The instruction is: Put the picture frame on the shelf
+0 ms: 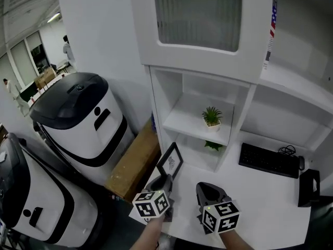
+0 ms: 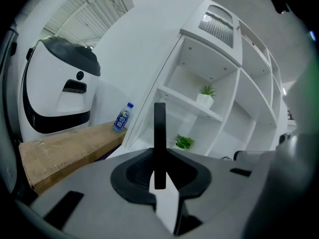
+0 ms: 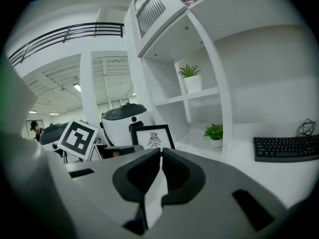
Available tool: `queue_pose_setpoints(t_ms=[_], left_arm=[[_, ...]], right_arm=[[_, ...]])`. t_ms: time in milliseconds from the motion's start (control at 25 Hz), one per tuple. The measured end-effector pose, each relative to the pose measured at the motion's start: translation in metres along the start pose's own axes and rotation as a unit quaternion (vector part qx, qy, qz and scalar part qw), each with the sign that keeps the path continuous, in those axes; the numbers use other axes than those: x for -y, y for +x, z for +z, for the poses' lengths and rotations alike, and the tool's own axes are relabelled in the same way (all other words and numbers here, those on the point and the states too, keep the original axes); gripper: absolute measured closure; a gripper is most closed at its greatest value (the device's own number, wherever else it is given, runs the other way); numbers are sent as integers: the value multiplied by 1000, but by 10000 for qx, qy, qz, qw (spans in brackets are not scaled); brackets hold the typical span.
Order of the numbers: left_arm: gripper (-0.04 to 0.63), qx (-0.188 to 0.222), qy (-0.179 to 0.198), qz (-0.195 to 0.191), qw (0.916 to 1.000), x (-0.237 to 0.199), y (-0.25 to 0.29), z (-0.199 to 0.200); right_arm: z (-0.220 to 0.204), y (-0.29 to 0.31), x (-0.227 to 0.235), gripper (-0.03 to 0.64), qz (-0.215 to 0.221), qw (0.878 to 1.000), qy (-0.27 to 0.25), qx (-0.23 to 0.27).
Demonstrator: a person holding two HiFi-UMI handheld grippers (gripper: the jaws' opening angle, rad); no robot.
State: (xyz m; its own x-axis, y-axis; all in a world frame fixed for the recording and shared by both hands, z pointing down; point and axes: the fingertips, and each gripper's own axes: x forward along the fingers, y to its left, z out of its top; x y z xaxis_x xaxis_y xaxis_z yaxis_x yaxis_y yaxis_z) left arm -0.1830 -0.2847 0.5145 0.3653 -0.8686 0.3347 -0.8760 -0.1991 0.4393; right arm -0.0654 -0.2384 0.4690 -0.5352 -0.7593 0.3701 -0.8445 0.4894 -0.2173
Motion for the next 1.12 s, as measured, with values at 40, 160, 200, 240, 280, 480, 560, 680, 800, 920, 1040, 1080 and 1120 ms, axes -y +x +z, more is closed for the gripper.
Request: queue_pose_setpoints(t_ms=[40, 160, 200, 240, 280, 480, 560, 680, 800, 920, 1040, 1080, 1120], left_arm=[[526, -7, 23, -5, 10000, -1, 4, 1], [526, -11, 88, 0, 10000, -5, 16, 4], [527, -9, 99, 3, 10000, -7, 21, 5], [526, -6, 109, 7, 9999, -9, 25, 6], [526, -3, 120, 12, 9999, -11, 29, 6], [526, 5, 105, 24, 9999, -20, 47, 8], [527, 8, 98, 34, 9999, -23, 53, 8], [526, 58, 135, 39, 9999, -25, 62, 9], [526, 127, 197, 2, 9997, -25, 72, 11], [526, 166, 137, -13, 9998, -26, 80, 12], [528, 186, 141, 46, 9997, -30, 88, 13], [527, 189, 152, 73, 9997, -31, 90, 14], [527, 190, 164, 100, 9996, -33, 93, 15]], right_arm=[[-1, 4, 0, 614, 1, 10000, 5, -20], [-5, 16, 0, 615, 1, 10000, 27, -90], [-6, 19, 1, 615, -1, 9999, 43, -111], [-7, 23, 1, 615, -4, 9999, 62, -133], [-9, 26, 2, 615, -9, 9998, 81, -155], [-13, 40, 8, 615, -59, 9996, 153, -241], [-15, 45, 10, 615, -77, 9994, 168, -287], [-16, 52, 14, 615, -119, 9993, 167, -316], [-15, 57, 17, 615, -169, 9992, 184, -317], [-15, 60, 19, 615, -202, 9990, 199, -336], [-14, 64, 22, 615, -221, 9989, 204, -360], [-14, 65, 23, 615, -229, 9989, 207, -367], [-14, 67, 24, 615, -238, 9988, 212, -373]])
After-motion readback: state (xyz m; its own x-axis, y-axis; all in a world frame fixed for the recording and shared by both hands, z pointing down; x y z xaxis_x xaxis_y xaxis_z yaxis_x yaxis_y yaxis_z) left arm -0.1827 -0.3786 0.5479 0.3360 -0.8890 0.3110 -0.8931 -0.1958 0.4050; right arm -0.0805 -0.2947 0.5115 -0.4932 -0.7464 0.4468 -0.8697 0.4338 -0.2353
